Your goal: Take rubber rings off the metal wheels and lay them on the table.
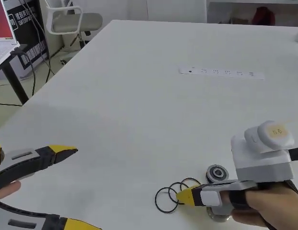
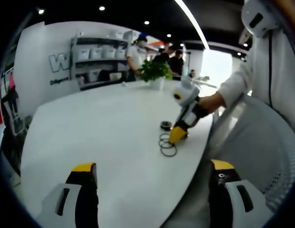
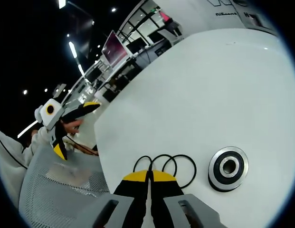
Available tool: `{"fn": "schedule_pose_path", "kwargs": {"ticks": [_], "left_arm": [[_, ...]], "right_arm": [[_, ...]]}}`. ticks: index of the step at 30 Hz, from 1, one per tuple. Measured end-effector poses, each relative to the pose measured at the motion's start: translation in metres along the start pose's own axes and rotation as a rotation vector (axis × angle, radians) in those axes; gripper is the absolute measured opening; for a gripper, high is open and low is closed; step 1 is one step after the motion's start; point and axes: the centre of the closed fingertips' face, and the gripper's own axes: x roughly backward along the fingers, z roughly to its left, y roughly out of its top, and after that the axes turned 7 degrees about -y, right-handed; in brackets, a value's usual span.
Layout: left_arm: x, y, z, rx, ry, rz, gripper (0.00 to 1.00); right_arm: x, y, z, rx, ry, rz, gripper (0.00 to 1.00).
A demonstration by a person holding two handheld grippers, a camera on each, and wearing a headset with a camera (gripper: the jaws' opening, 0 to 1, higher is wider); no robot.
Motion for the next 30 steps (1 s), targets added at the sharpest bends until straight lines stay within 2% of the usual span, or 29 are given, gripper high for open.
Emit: {"fn": "schedule_pose_path", "kwargs": {"ticks": [4, 9, 14, 22, 27, 30], "left_arm": [[-0.0022, 0.0015, -0.0015, 0.003, -0.005, -0.01, 0.98], [-0.0048, 0.0005, -0.0039, 0.001, -0.014, -0.002, 0.98], [-0.0031, 0.0021, -0.0027, -0.003, -0.008, -0.003, 0.97], [-0.0021, -0.0009, -0.0057, 0.0, -0.017, 0.011, 0.96], [-0.0019, -0.0004, -0.0063, -0.003, -0.018, 0.012, 0.96], [-0.0009, -0.0002, -0.0056, -0.004, -0.016, 0.013, 0.96]], "right_arm": [[0.0013, 0.0019, -0.0026, -0.005, -0.006, -0.008, 0.0], [0.0015, 0.0027, -0.0019, -0.007, -0.002, -0.014, 0.02], [0.0018, 0.0021, 0.0004, 0.028, -0.005, -0.007, 0.04], [0.0069, 0.009, -0.0022, 0.06, -0.025, -0.035, 0.08], [0.0045, 0.0044, 0.0022, 0.103, -0.021, -0.017, 0.11], [0.0036, 0.0035, 0.006, 0.163, -0.017, -0.012, 0.13]]}}
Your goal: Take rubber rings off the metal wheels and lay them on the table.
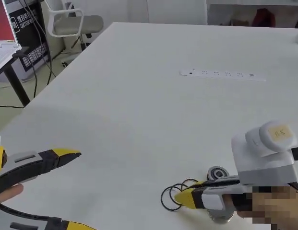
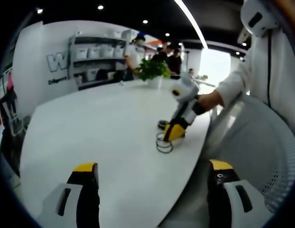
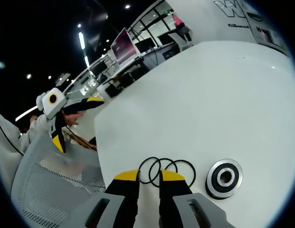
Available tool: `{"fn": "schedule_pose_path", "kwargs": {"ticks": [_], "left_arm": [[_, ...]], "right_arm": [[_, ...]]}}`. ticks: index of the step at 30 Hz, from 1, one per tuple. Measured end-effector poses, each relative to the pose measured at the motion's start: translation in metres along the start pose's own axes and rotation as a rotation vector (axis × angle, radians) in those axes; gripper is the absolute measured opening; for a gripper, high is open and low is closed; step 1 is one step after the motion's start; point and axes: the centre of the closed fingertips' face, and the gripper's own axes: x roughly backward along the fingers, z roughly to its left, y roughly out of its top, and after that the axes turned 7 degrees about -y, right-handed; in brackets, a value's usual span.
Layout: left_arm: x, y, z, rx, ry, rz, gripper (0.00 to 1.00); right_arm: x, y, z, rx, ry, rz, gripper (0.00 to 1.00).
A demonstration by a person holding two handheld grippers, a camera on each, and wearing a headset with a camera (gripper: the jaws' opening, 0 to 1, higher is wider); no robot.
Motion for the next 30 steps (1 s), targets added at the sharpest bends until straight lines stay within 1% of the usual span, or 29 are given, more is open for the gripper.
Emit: {"fn": "schedule_pose_path", "kwargs": {"ticks": [1, 2, 4, 6, 7, 9, 10, 11, 12, 15, 18, 21, 30], "left_arm": [[0.0, 0.0, 0.0, -0.001, -0.001, 0.002, 0.96], [0.0, -0.001, 0.0, -0.001, -0.002, 0.003, 0.96], [0.001, -0.002, -0.001, 0.001, -0.003, 0.009, 0.96], [0.001, -0.002, -0.001, 0.0, -0.004, 0.012, 0.95], [0.001, -0.003, -0.001, 0.0, -0.004, 0.012, 0.95], [0.0, -0.002, -0.001, 0.0, -0.006, 0.012, 0.95], [0.0, -0.002, -0.001, -0.001, -0.005, 0.015, 0.95], [0.0, -0.003, -0.001, -0.003, -0.005, 0.019, 0.95], [0.0, -0.003, -0.001, -0.006, -0.004, 0.023, 0.94], [0.0, -0.003, -0.001, -0.003, -0.007, 0.023, 0.94], [0.0, -0.003, -0.002, -0.006, -0.008, 0.026, 0.94], [0.0, -0.003, -0.002, -0.006, -0.008, 0.025, 0.94], [-0.001, 0.0, -0.001, -0.013, -0.011, 0.027, 0.94]], "right_arm": [[0.0, 0.0, 0.0, 0.024, -0.004, -0.002, 0.13], [0.0, 0.001, 0.001, 0.079, -0.007, -0.007, 0.14], [0.0, -0.001, 0.002, 0.143, -0.016, 0.002, 0.15], [-0.001, -0.003, 0.004, 0.188, -0.016, 0.009, 0.18], [-0.001, -0.004, 0.004, 0.194, -0.017, 0.011, 0.18], [-0.002, -0.006, 0.005, 0.231, -0.021, 0.02, 0.18], [-0.003, -0.007, 0.004, 0.279, -0.029, 0.022, 0.18], [-0.003, -0.007, 0.003, 0.306, -0.036, 0.022, 0.19], [-0.003, -0.006, 0.005, 0.315, -0.047, 0.01, 0.2], [-0.004, -0.006, 0.006, 0.372, -0.046, 0.018, 0.22], [-0.003, -0.007, 0.005, 0.386, -0.05, 0.022, 0.21], [-0.002, -0.004, 0.002, 0.394, -0.062, 0.013, 0.22], [0.009, 0.012, -0.009, 0.344, -0.082, -0.044, 0.22]]}}
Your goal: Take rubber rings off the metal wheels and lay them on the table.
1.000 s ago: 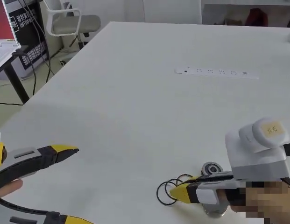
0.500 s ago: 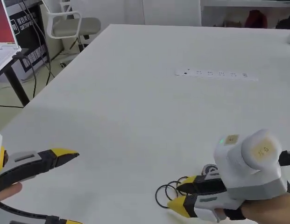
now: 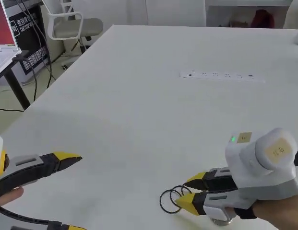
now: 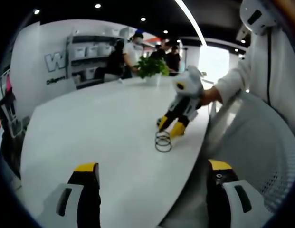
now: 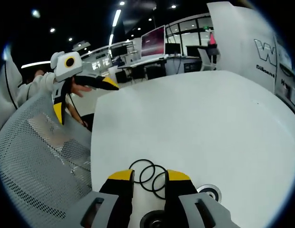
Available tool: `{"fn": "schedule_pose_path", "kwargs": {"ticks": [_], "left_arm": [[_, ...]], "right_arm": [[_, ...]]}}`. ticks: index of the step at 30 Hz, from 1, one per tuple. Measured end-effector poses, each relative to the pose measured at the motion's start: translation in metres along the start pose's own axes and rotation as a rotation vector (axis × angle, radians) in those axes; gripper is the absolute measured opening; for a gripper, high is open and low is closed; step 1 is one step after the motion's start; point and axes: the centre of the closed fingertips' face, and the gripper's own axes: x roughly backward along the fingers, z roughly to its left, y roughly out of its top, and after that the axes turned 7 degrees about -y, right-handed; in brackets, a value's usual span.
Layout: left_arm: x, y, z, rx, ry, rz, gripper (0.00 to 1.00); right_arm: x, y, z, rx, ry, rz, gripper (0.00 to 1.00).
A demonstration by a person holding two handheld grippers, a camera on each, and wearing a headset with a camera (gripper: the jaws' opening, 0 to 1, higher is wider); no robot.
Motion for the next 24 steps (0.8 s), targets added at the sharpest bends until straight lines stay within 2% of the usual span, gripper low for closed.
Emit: {"fn": "schedule_pose_path", "kwargs": {"ticks": [7, 13, 19, 24], "left_arm": [[-0.002, 0.006, 0.001, -0.017, -0.008, 0.003, 0.94], [-0.005, 0.016, 0.004, -0.046, -0.022, 0.007, 0.94], [-0.019, 0.031, 0.006, -0.106, -0.071, 0.025, 0.91], [-0.033, 0.052, 0.006, -0.159, -0.114, 0.007, 0.9]], "right_arm": [[0.009, 0.009, -0.015, -0.028, -0.036, -0.043, 0.23], [0.023, 0.018, -0.038, -0.071, -0.092, -0.095, 0.23], [0.037, 0.024, -0.059, -0.131, -0.137, -0.149, 0.23], [0.046, 0.02, -0.072, -0.154, -0.161, -0.161, 0.23]]}}
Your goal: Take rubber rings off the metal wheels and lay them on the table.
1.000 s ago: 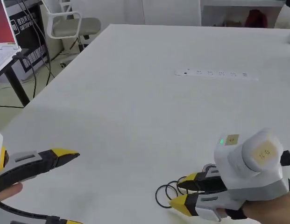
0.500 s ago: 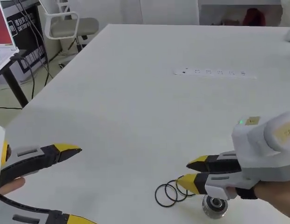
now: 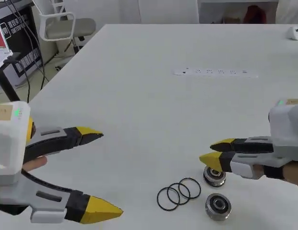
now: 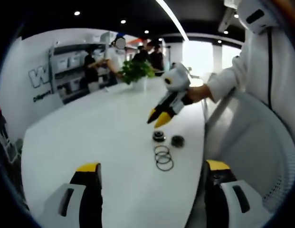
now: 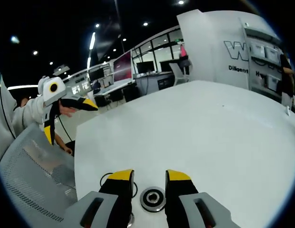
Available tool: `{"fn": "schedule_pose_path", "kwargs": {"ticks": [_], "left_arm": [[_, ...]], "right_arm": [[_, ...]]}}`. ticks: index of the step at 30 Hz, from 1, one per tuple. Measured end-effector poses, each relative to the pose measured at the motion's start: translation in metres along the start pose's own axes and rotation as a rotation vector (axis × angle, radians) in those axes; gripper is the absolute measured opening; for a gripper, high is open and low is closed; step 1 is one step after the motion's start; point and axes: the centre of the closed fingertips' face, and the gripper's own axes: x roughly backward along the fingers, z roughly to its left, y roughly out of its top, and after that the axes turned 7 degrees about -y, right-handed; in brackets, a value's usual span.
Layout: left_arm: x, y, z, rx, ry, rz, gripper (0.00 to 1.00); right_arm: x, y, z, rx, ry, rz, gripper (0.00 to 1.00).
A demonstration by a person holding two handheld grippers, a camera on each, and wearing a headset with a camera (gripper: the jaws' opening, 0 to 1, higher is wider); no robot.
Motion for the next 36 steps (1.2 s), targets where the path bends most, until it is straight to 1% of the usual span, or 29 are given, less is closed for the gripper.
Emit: {"fn": "schedule_pose_path", "kwargs": {"ticks": [2, 3, 4, 6, 9, 11, 12, 13, 14, 17, 18, 19, 20, 21, 22, 23, 26, 30, 31, 32, 33, 34, 36], "left_arm": [[-0.008, 0.009, 0.002, -0.034, -0.025, 0.001, 0.89], [-0.009, 0.011, 0.003, -0.04, -0.028, 0.002, 0.89], [-0.013, 0.015, 0.004, -0.059, -0.039, 0.002, 0.89], [-0.02, 0.023, 0.006, -0.077, -0.056, 0.0, 0.89], [-0.032, 0.034, 0.011, -0.106, -0.073, -0.012, 0.87], [-0.038, 0.039, 0.012, -0.109, -0.087, -0.021, 0.85], [-0.044, 0.042, 0.012, -0.109, -0.103, -0.024, 0.85], [-0.046, 0.042, 0.011, -0.109, -0.112, -0.021, 0.85], [-0.054, 0.045, 0.011, -0.113, -0.129, -0.017, 0.84], [-0.065, 0.054, 0.011, -0.136, -0.148, -0.029, 0.84], [-0.071, 0.059, 0.011, -0.141, -0.16, -0.038, 0.83], [-0.075, 0.061, 0.012, -0.141, -0.163, -0.041, 0.83], [-0.082, 0.065, 0.012, -0.136, -0.174, -0.048, 0.82], [-0.087, 0.067, 0.01, -0.133, -0.19, -0.053, 0.82], [-0.094, 0.068, 0.006, -0.141, -0.221, -0.049, 0.81], [-0.099, 0.068, 0.004, -0.147, -0.233, -0.044, 0.8], [-0.116, 0.067, 0.003, -0.164, -0.247, -0.025, 0.77], [-0.139, 0.068, 0.004, -0.16, -0.261, -0.03, 0.74], [-0.145, 0.065, 0.004, -0.162, -0.268, -0.004, 0.73], [-0.148, 0.063, 0.005, -0.168, -0.268, 0.007, 0.72], [-0.152, 0.064, 0.005, -0.176, -0.265, 0.007, 0.69], [-0.156, 0.068, 0.006, -0.184, -0.264, -0.009, 0.67], [-0.163, 0.072, 0.006, -0.174, -0.273, -0.023, 0.65]], "right_arm": [[0.003, -0.001, -0.004, -0.004, -0.001, -0.005, 0.23], [0.003, -0.001, -0.005, -0.009, 0.0, -0.004, 0.24], [0.004, -0.003, -0.007, -0.014, 0.001, -0.002, 0.24], [0.006, -0.005, -0.01, -0.02, -0.002, 0.002, 0.24], [0.006, -0.015, -0.015, -0.026, -0.006, 0.031, 0.23], [0.007, -0.022, -0.014, -0.025, 0.011, 0.054, 0.24], [0.007, -0.024, -0.014, -0.023, 0.016, 0.06, 0.24], [0.007, -0.028, -0.013, -0.022, 0.023, 0.072, 0.24], [0.008, -0.031, -0.011, -0.021, 0.041, 0.085, 0.24], [0.011, -0.033, -0.008, -0.037, 0.079, 0.08, 0.25], [0.011, -0.033, -0.007, -0.041, 0.085, 0.08, 0.26], [0.012, -0.034, -0.007, -0.037, 0.086, 0.084, 0.26], [0.012, -0.035, -0.007, -0.035, 0.085, 0.089, 0.26], [0.012, -0.037, -0.008, -0.031, 0.082, 0.095, 0.26], [0.012, -0.04, -0.01, -0.022, 0.078, 0.104, 0.26], [0.011, -0.042, -0.01, -0.018, 0.075, 0.113, 0.26], [0.01, -0.052, -0.009, -0.006, 0.083, 0.143, 0.26], [0.007, -0.06, -0.008, 0.022, 0.082, 0.168, 0.29], [0.007, -0.061, -0.008, 0.03, 0.082, 0.17, 0.29], [0.006, -0.062, -0.009, 0.031, 0.079, 0.174, 0.3], [0.006, -0.063, -0.009, 0.034, 0.078, 0.175, 0.29], [0.006, -0.063, -0.009, 0.041, 0.079, 0.175, 0.29], [0.005, -0.066, -0.008, 0.049, 0.083, 0.182, 0.28]]}}
